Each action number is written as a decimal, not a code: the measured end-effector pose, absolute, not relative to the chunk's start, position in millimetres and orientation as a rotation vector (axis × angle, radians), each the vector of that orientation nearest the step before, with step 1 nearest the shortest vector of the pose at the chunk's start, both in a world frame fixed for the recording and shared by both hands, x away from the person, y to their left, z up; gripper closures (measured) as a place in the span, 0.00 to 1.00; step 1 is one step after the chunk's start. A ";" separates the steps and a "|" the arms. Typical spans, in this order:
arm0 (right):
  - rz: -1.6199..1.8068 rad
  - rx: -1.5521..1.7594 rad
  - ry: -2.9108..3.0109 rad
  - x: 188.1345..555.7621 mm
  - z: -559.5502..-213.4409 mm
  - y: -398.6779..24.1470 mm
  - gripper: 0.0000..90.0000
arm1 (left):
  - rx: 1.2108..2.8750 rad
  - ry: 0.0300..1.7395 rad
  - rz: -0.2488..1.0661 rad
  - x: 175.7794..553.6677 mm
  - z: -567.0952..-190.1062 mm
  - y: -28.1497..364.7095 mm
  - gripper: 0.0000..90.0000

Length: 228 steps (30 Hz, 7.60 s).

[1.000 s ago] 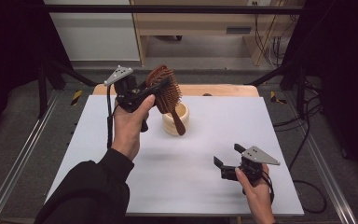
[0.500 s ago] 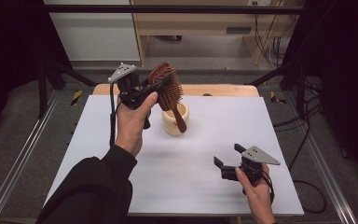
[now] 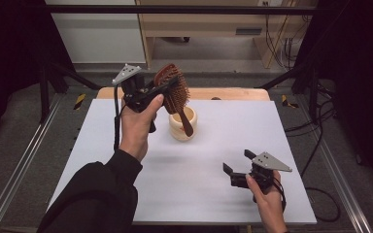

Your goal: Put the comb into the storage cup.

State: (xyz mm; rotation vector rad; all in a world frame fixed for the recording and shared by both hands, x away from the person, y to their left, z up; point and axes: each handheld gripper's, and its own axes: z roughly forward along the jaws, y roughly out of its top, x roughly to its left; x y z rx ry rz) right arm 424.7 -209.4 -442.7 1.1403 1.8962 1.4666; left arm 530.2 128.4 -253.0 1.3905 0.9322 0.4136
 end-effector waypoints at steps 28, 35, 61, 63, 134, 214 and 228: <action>1.459 1.130 1.914 426.6 -444.8 -209.4 0.06 | 1.362 0.939 0.446 565.2 -251.7 121.8 0.57; 1.464 1.131 1.917 427.4 -445.7 -208.7 0.06 | 1.332 0.945 0.446 573.5 -250.9 120.7 0.57; 1.473 1.141 1.912 427.7 -446.1 -210.8 0.06 | 1.287 0.982 0.491 585.4 -251.3 137.6 0.57; 1.474 1.144 1.912 427.6 -446.0 -210.8 0.06 | 1.298 0.977 0.492 586.8 -251.6 137.7 0.57; 1.492 1.140 1.907 428.0 -444.8 -214.3 0.05 | 1.416 1.014 0.565 610.8 -302.5 110.1 0.57; 1.489 1.138 1.917 428.5 -445.6 -213.4 0.05 | 1.418 1.062 0.501 612.1 -335.7 101.5 0.57; 1.490 1.139 1.918 428.4 -445.6 -213.5 0.05 | 1.426 1.062 0.495 611.8 -340.7 97.5 0.57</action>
